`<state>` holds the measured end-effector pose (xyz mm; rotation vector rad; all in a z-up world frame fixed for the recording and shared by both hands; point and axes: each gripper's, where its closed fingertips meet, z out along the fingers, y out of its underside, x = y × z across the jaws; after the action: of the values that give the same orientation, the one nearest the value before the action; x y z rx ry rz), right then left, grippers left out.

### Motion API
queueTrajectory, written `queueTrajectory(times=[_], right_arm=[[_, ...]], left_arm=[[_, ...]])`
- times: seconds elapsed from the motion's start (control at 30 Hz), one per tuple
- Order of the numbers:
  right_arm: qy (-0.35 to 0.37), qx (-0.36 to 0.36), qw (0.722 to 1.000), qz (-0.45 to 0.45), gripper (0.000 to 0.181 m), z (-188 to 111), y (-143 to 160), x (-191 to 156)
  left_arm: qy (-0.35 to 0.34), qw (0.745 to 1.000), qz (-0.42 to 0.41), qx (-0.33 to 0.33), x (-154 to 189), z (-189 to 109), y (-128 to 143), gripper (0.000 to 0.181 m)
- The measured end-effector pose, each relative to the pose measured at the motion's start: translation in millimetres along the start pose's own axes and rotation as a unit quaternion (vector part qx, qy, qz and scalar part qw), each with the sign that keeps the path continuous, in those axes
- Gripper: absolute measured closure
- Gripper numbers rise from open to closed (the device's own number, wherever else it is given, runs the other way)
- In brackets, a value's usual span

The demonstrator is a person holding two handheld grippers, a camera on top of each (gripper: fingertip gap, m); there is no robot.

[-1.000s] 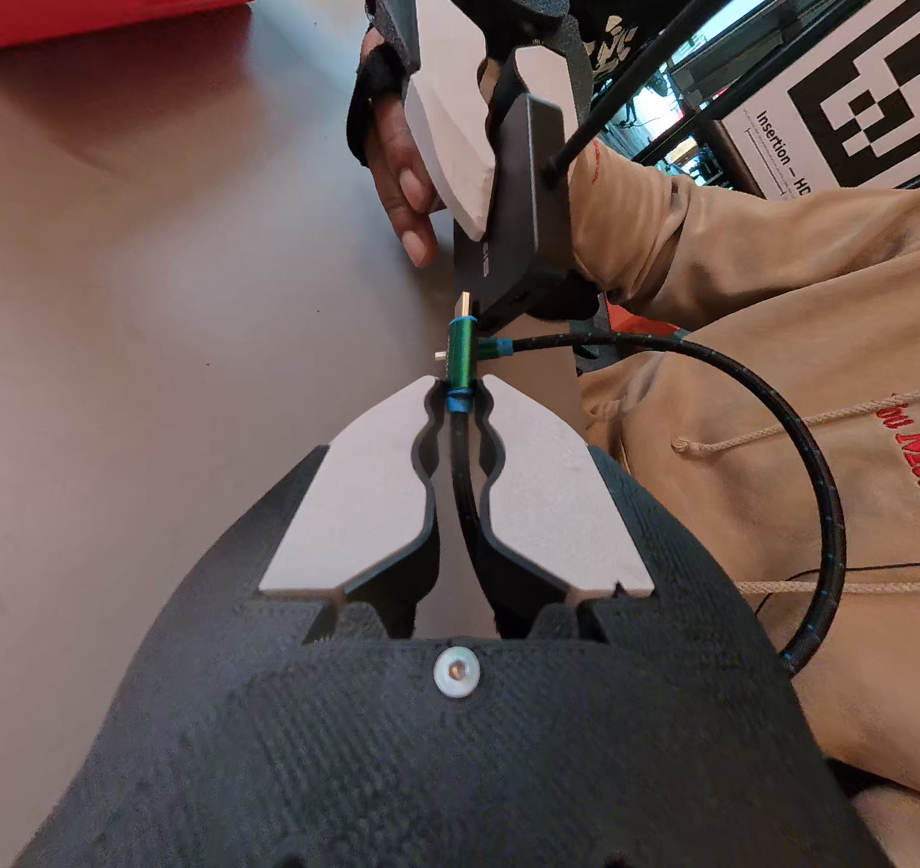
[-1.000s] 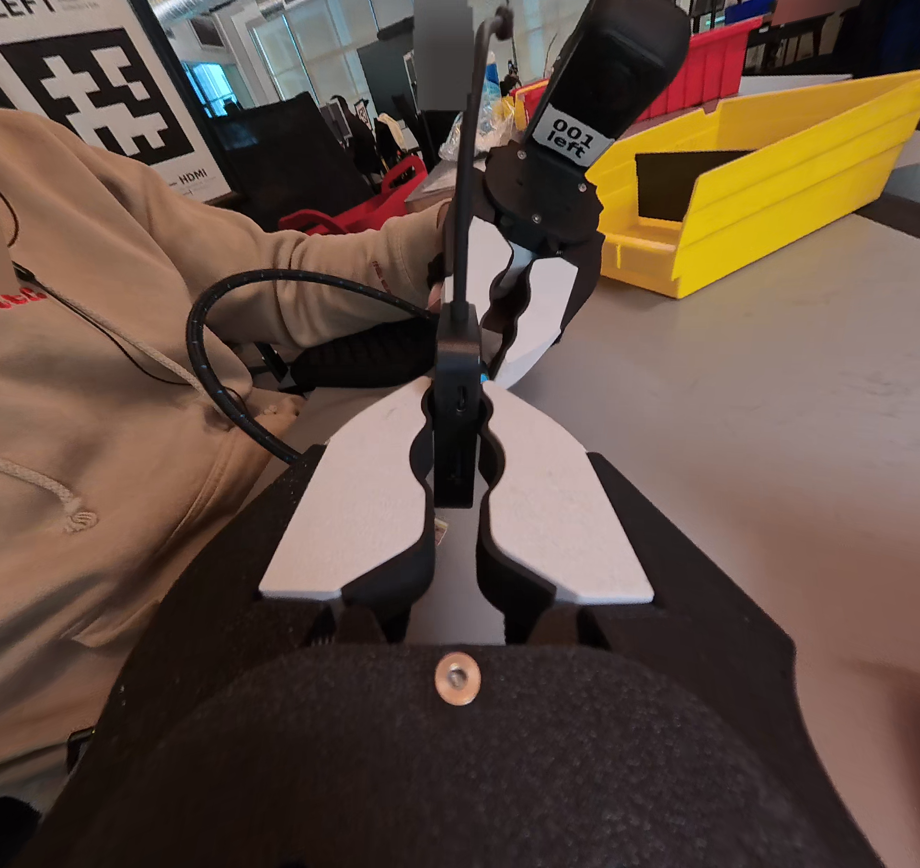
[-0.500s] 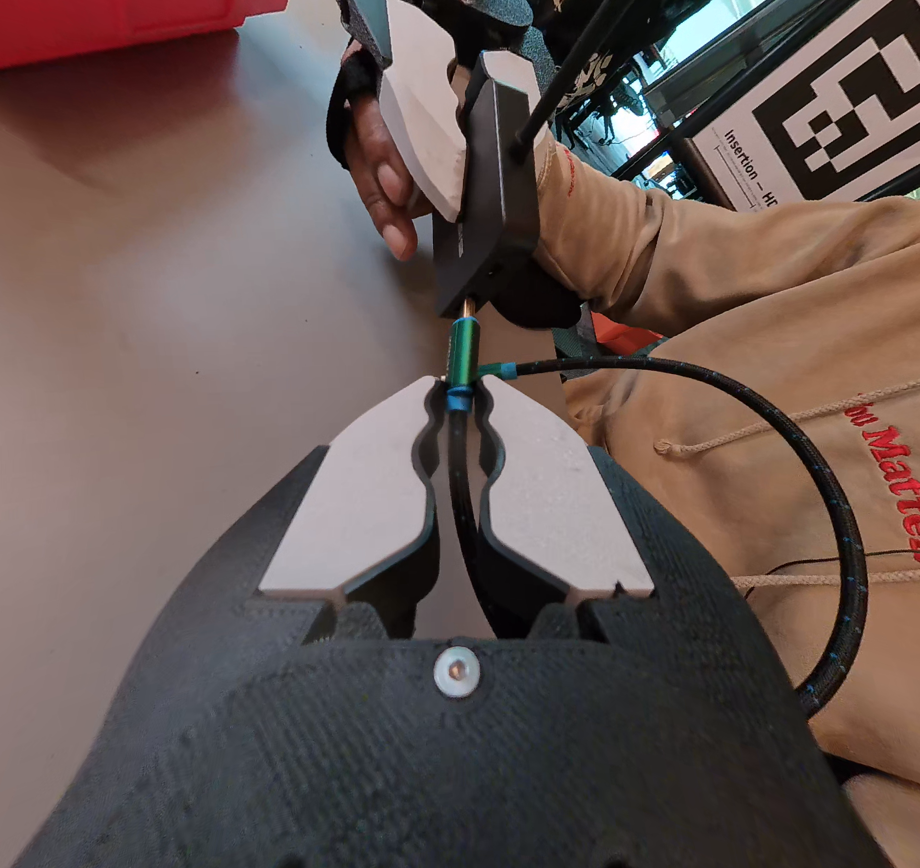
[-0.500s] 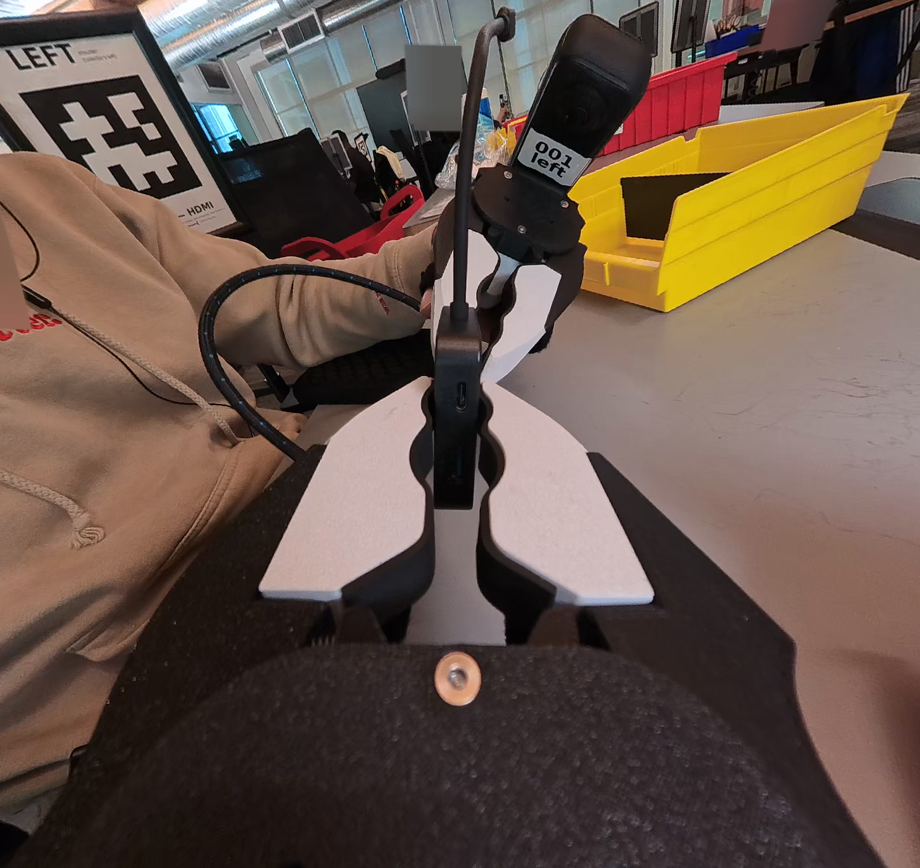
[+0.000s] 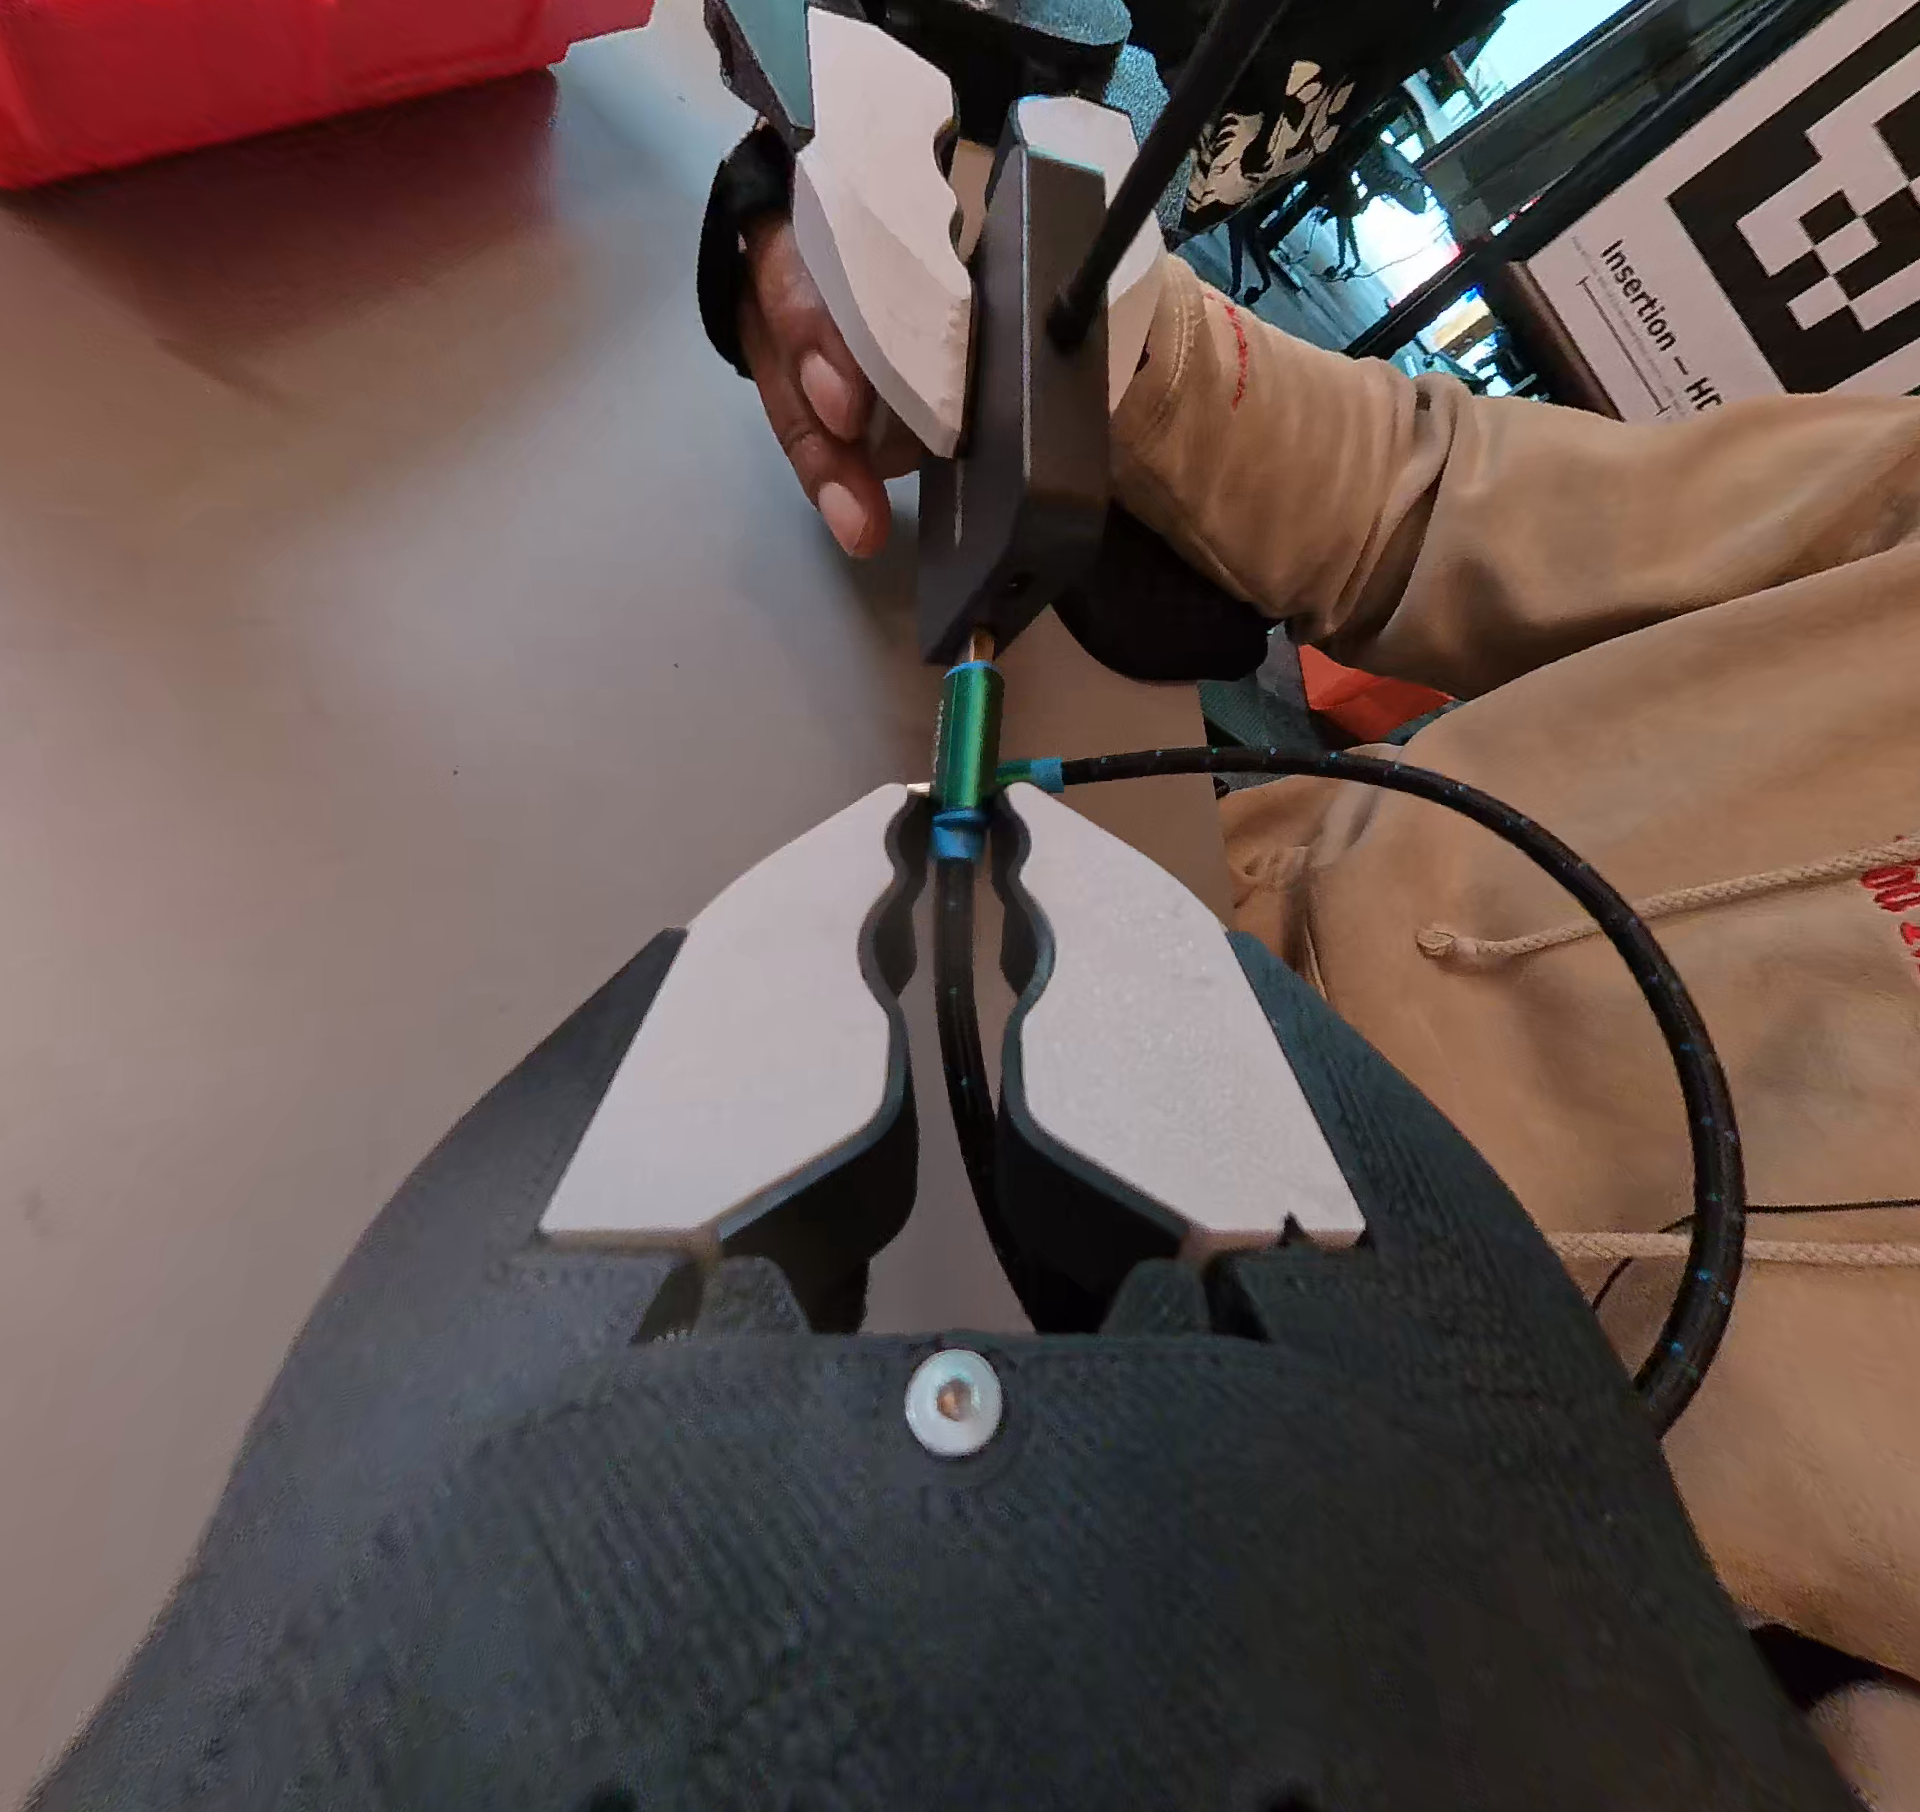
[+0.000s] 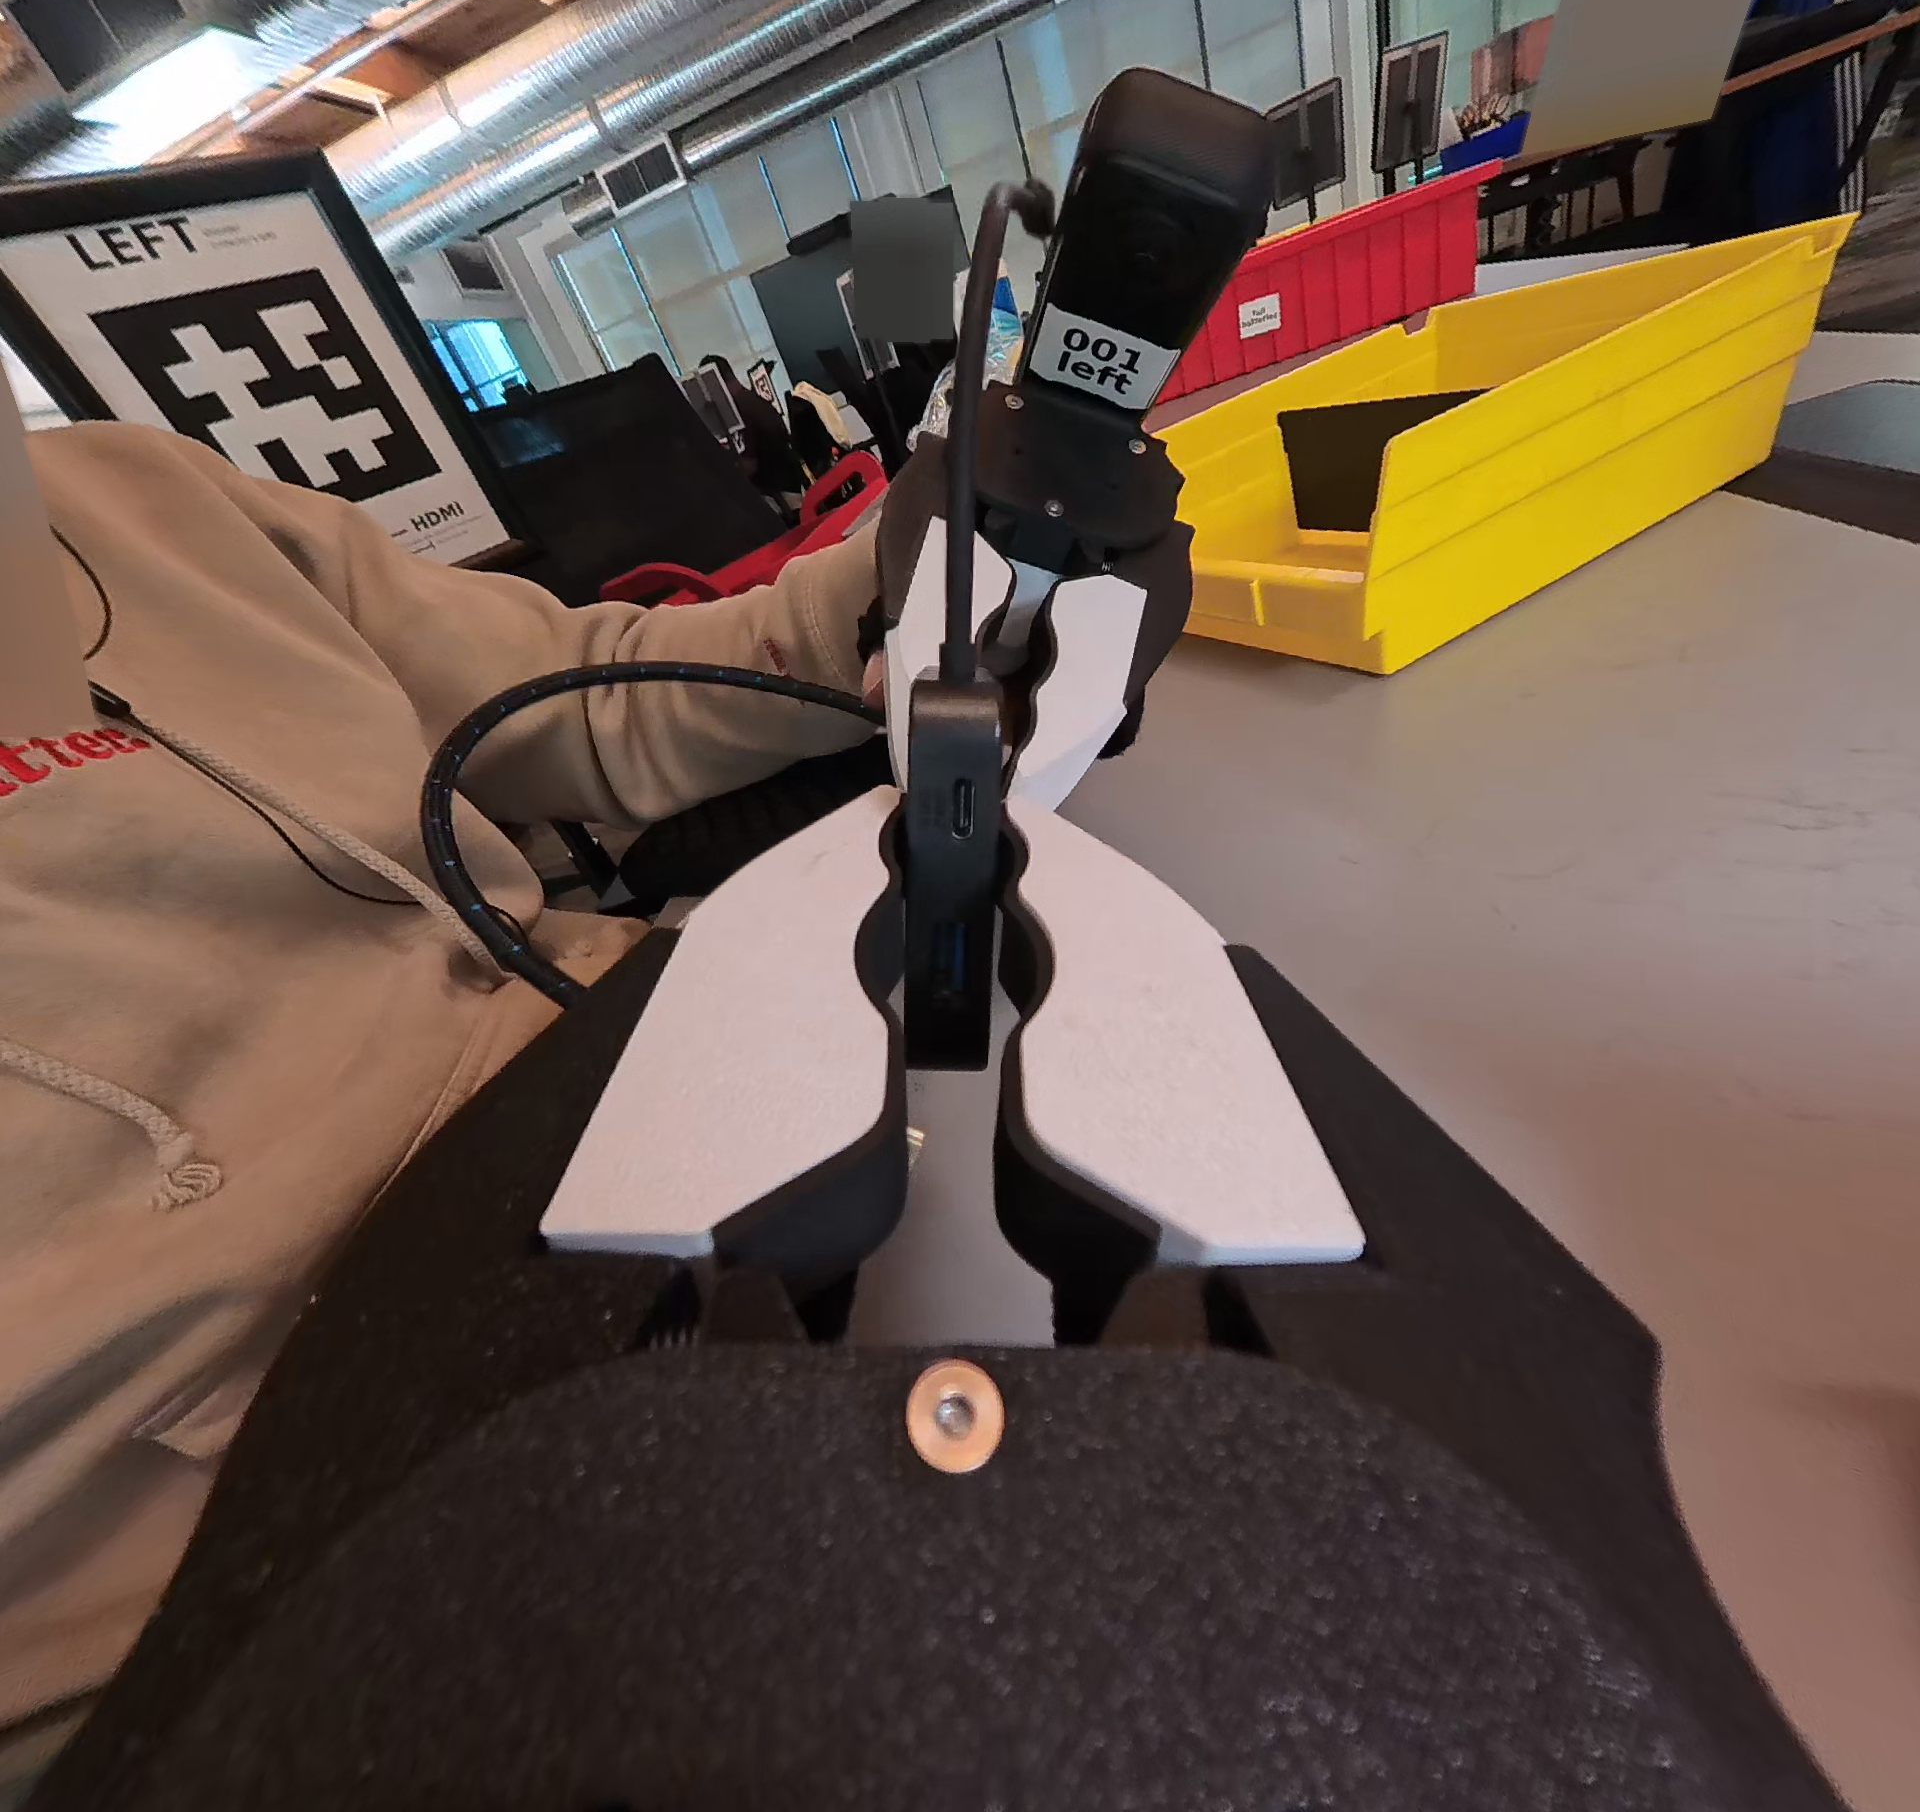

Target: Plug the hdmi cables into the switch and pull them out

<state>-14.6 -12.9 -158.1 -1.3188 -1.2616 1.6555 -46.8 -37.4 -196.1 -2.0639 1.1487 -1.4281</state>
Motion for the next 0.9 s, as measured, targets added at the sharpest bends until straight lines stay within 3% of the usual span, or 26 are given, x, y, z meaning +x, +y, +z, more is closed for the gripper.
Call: queueTrajectory(times=[0.33,0.5,0.7,0.83,0.9], right_arm=[[0.021,0.060,0.998,0.002,0.168,-0.7,-18.2,3.8],[0.016,0.123,0.992,0.035,0.168,-6.0,-33.9,6.3],[0.014,0.158,0.986,0.059,0.168,-6.6,-41.3,8.1],[0.045,0.116,0.992,0.018,0.168,-3.5,-36.9,8.2],[0.039,0.133,0.990,0.026,0.167,-3.7,-40.0,7.2]], left_arm=[[0.017,0.998,-0.002,0.065,3.2,-7.9,-17.1,0.170],[0.020,0.993,-0.002,0.113,7.0,-14.5,-34.0,0.170],[0.018,0.991,-0.004,0.133,7.5,-17.9,-40.1,0.170],[0.008,0.993,-0.014,0.118,3.2,-15.4,-35.9,0.169],[-0.002,0.994,-0.010,0.108,3.4,-11.2,-35.1,0.169]])
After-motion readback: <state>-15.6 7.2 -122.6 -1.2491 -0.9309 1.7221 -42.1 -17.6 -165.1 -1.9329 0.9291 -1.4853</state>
